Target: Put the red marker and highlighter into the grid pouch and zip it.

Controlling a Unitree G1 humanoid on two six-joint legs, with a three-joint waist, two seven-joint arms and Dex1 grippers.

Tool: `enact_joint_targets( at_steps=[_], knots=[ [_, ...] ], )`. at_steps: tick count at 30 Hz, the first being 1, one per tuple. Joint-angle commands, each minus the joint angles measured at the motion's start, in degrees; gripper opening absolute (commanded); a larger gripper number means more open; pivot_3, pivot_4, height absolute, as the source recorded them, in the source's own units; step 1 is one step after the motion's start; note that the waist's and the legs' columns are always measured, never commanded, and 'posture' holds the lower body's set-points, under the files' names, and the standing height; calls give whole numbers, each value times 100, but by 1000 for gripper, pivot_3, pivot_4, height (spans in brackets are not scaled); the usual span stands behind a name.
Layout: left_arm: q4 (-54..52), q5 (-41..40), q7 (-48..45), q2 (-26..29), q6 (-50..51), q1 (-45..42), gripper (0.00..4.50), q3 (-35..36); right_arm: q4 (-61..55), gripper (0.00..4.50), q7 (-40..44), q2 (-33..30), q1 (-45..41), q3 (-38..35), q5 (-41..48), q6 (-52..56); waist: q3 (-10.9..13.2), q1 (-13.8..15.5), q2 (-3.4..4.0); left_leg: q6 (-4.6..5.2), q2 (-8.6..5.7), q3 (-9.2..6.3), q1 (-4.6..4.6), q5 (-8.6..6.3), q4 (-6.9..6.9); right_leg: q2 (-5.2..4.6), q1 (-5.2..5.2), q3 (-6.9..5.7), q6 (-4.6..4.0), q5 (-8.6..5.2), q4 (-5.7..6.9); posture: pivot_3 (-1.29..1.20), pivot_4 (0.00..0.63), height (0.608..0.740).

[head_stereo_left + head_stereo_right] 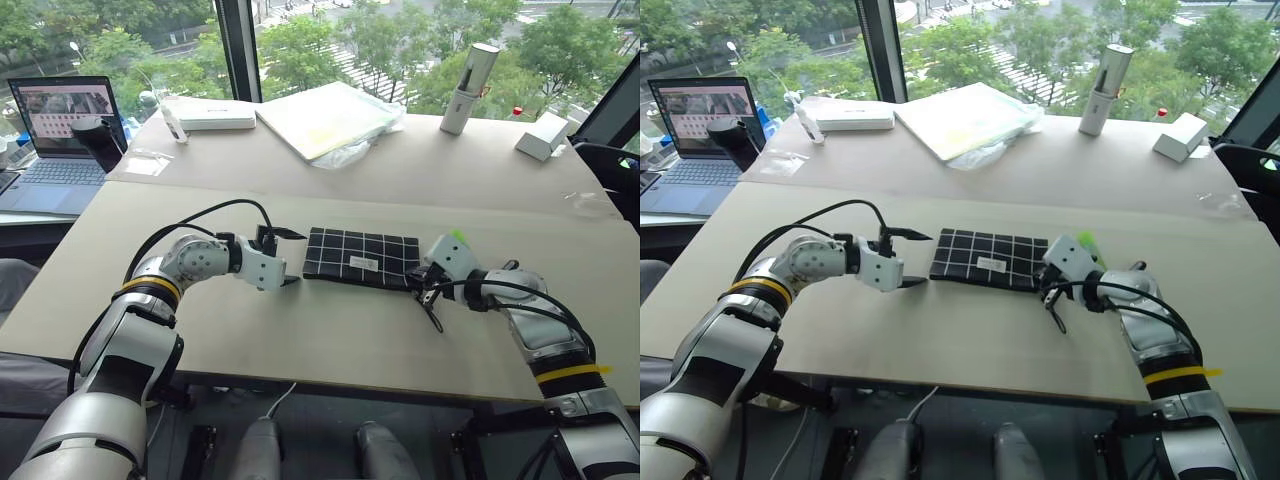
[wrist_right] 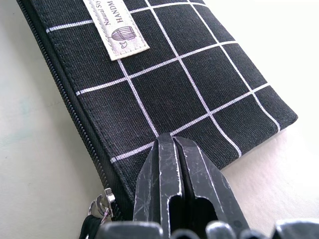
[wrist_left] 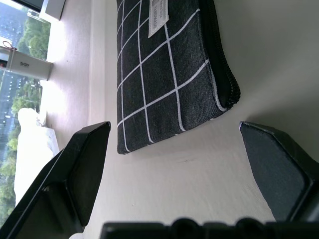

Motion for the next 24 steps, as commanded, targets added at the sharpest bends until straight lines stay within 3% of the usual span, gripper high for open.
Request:
enact_joint_targets(
  at_steps=[1, 15, 18, 24],
  knots=[
    [101, 169, 189, -176, -16, -133, 4500, -127, -52, 68, 86, -4, 38, 46, -19, 129, 0, 6, -1, 0, 0, 0, 0, 0, 0, 0, 0, 0, 0, 0, 0, 0, 150, 740],
    [275, 144, 221, -561, 208, -226, 4500, -120, -255, 68, 91, -80, 127, -12, -20, 228, 0, 8, -1, -1, -2, 0, -1, 0, 0, 0, -1, 1, 0, 0, -1, 0, 150, 740],
    [298, 28, -6, -592, 220, -209, 3829, -66, -343, 0, 71, -111, 199, -50, 5, 270, 0, 12, -1, -1, -3, 0, -1, 0, 0, 0, 0, 1, 1, 0, -1, 0, 150, 740],
    [321, -284, -605, -692, 205, -173, 1460, 143, -444, 0, 56, -136, 303, -95, 25, 331, 0, 8, -1, -1, -3, 0, -3, 0, 0, 0, -3, 1, 1, 0, -2, 0, 150, 740]
  ],
)
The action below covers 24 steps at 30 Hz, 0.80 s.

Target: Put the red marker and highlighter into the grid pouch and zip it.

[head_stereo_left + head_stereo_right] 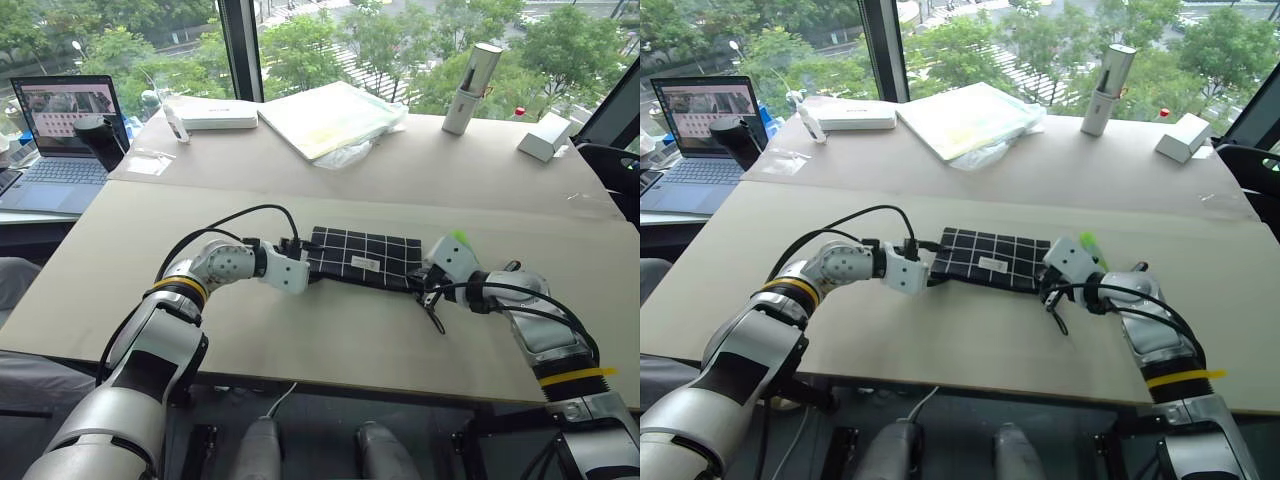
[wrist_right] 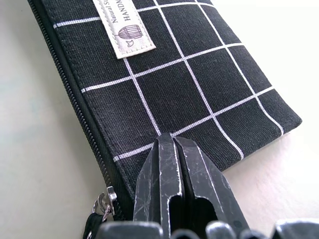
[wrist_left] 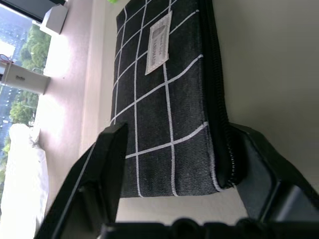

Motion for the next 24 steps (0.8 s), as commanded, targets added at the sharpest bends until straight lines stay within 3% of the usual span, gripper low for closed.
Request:
enact_joint_targets(
  at_steps=[1, 4, 13, 16, 21, 24],
  knots=[
    [-15, -296, -315, -54, 15, -17, 1151, 196, -61, 0, 55, -71, 105, -53, 27, 130, 0, 0, 0, 0, 0, 0, 0, 0, 0, 0, 0, 0, 0, 0, 0, 0, 150, 740],
    [-21, -443, -581, -77, 9, 5, 39, 287, -20, 0, 60, -69, 70, -75, 33, 125, 0, -2, 0, 0, 0, 0, 0, 0, 0, 0, 0, 0, 0, 0, 0, 0, 150, 740],
    [-57, -1388, -1808, -213, 391, 137, 39, 995, 142, 0, -71, 213, -130, -453, 412, 75, 0, -10, 0, 0, 0, -1, -1, 0, 0, 0, -1, 0, 0, 0, 1, 0, 150, 740],
    [-122, -1734, -2293, -217, 669, 225, 0, 1265, 239, 756, -394, 531, -518, -1104, 963, 202, 1, -37, 0, 0, 0, -2, -2, 0, -1, 0, -4, 0, 0, 0, 2, 0, 150, 740],
    [-300, -2189, -2458, -29, 1118, 406, 0, 1749, -116, 2415, -30, 555, -711, -1712, 1991, 914, 3, -57, 3, 1, 0, -10, -12, 0, -2, 0, -11, -5, -2, 1, 6, 0, 150, 740],
    [-427, -2285, -2408, 59, 1387, 477, 0, 1887, -394, 2415, 173, 416, -657, -1877, 2391, 1323, 3, -67, 3, 2, 0, -17, -13, -1, -4, 0, -9, -11, -2, 1, 6, 0, 150, 740]
  ],
)
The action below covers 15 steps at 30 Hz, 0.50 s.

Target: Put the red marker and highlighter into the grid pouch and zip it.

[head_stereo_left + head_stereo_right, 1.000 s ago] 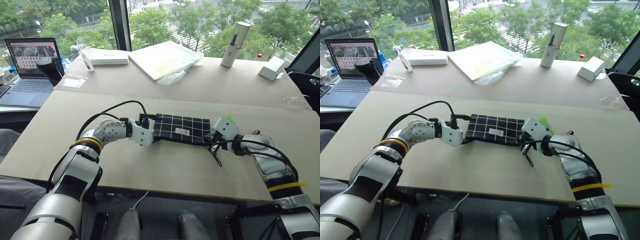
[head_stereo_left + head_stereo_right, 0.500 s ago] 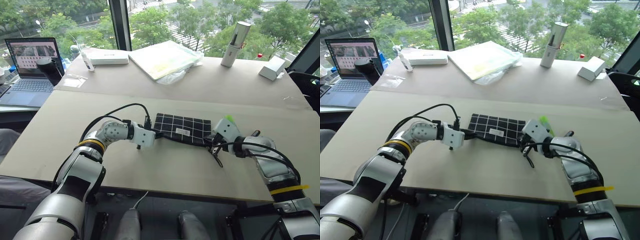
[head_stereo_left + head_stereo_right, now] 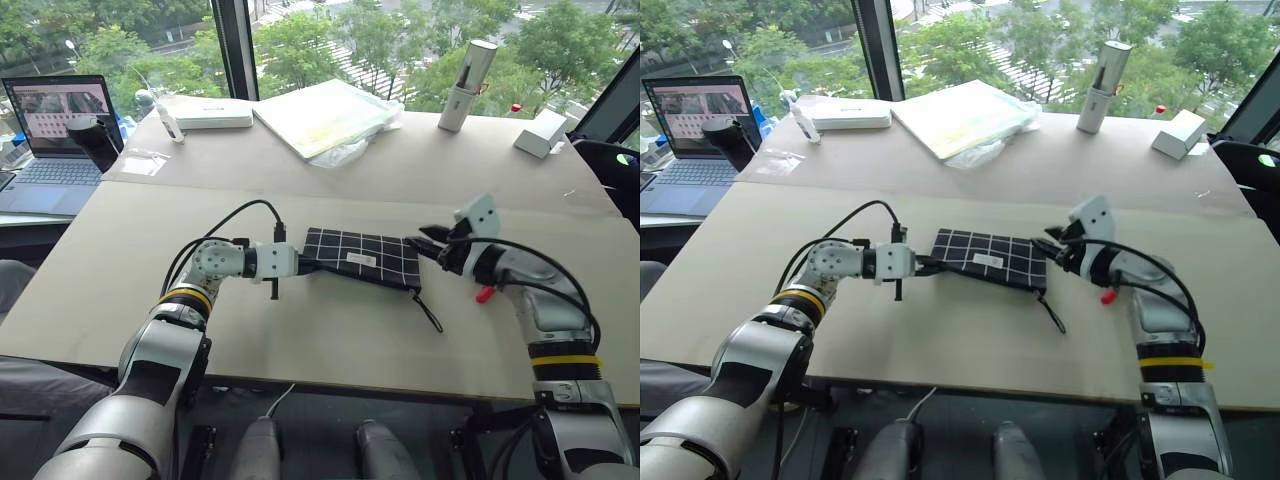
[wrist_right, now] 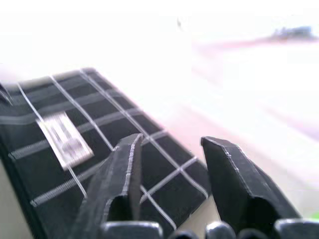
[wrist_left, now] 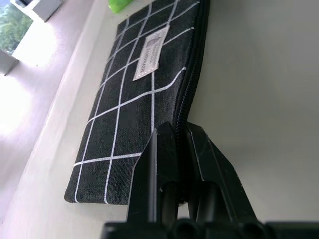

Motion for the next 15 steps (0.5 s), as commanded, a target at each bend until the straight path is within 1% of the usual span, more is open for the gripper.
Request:
enact_joint_targets(
  at_steps=[1, 3, 5, 8, 10, 15],
  knots=[
    [-336, -251, 167, 165, 350, 46, 0, 255, -629, 2415, 399, -333, 105, -334, 697, 575, 0, 0, 1, 0, -1, 0, -2, 0, 0, 0, -1, 0, 0, 0, 0, 0, 150, 740],
    [-514, -214, 470, 267, 617, 109, 0, 293, -1060, 2415, 663, -610, 309, -375, 890, 720, 1, 29, 2, 0, -4, -3, -6, 0, 1, -1, -1, 0, 0, 0, 1, 0, 150, 740],
    [-730, -243, 766, 316, 843, 177, 0, 365, -1349, 2415, 773, -753, 447, -357, 1030, 810, 1, 23, 2, 0, -5, -7, -8, 0, 2, -1, -1, 0, 1, -1, 0, 0, 150, 740],
    [-1255, -261, 1097, 353, 1251, 370, 0, 404, -1534, 2415, 618, -783, 648, 139, 641, 673, 1, 5, 1, 0, -5, -12, -7, 0, 2, -1, -2, -4, 1, -1, 3, 0, 150, 740],
    [-1637, -260, 1202, 343, 1527, 520, 0, 396, -1503, 2415, 459, -678, 707, 440, 392, 576, 1, -8, 1, -1, -5, -12, -6, 0, 2, 0, -1, -5, 1, -1, 5, 0, 150, 740],
    [-2763, -292, 1358, 264, 2305, 952, 0, 344, -662, 2415, -544, 20, 379, 1208, -625, 199, 1, -72, 1, -2, -5, -13, -7, 1, 2, 0, -7, -6, 0, -1, 9, 0, 150, 740]
  ],
)
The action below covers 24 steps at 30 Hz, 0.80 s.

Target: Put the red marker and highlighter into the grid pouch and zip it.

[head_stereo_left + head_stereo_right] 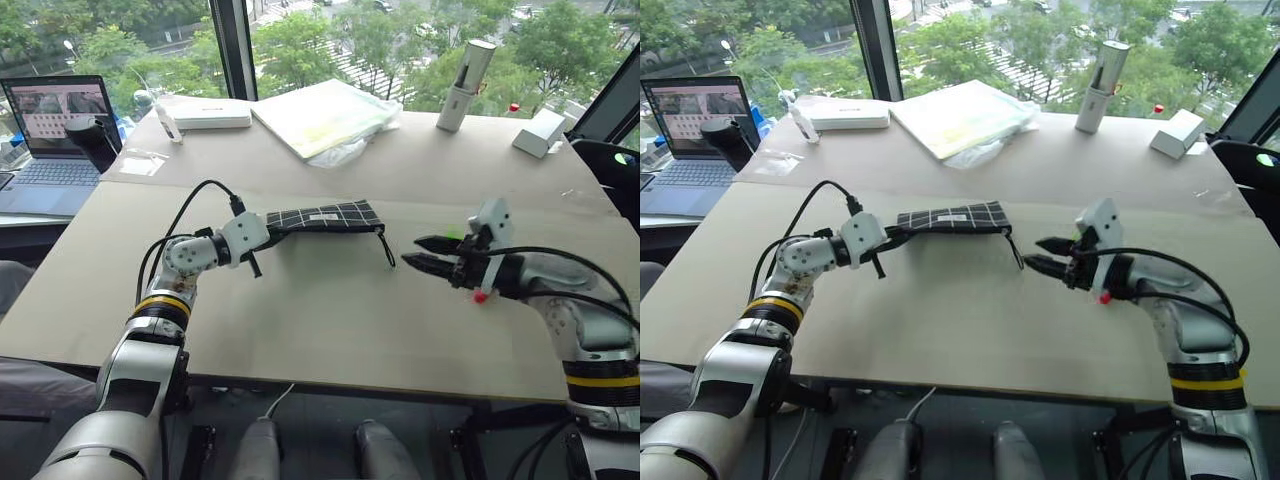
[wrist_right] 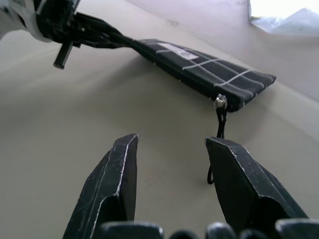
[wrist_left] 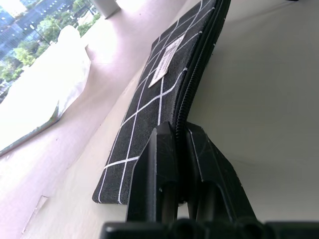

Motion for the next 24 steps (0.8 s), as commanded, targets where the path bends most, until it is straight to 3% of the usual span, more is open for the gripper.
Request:
enact_joint_targets(
  at_steps=[1, 7, 11, 17, 21, 24],
  knots=[
    [-918, -139, 151, -18, 522, 224, 0, -11, 564, 2415, -748, 368, -418, 315, -695, -402, 0, -12, 0, 0, 0, 0, 0, 0, 0, 0, 0, 0, 0, 0, 1, 0, 150, 740],
    [-1685, -113, 183, -26, 931, 666, 0, -125, 1363, 2415, -1091, 578, -934, 437, -1181, -919, 1, -1, 1, -1, -1, 0, -1, 0, 0, 0, 0, 0, -1, 0, 0, 0, 150, 740],
    [-1945, -127, 255, -16, 1176, 778, 0, -145, 1375, 2415, -905, 522, -994, 255, -1019, -996, 1, 6, 1, 0, -1, -1, -1, 0, 0, 0, 2, -1, -1, 0, -4, 0, 150, 740],
    [-2214, -174, 462, -46, 1537, 887, 0, -95, -18, 2415, 736, 81, -265, -421, 699, -327, 1, 6, 2, 1, -1, -7, -2, -1, -1, 0, 10, -3, 0, 0, -8, 0, 150, 740],
    [-2324, -244, 536, -75, 1699, 912, 0, -78, 711, 2415, 67, -25, -532, -586, 160, -621, 1, -24, 1, 0, -1, -8, -1, 1, 3, 0, 14, -4, -1, 1, -10, 0, 150, 740],
    [-2394, -276, 567, -82, 1775, 933, 0, -100, 1311, 2415, -395, -11, -757, -293, -488, -977, 1, -34, 2, 3, -2, -8, 1, 5, 3, 0, 6, -4, -3, 1, 0, 0, 150, 740]
  ],
)
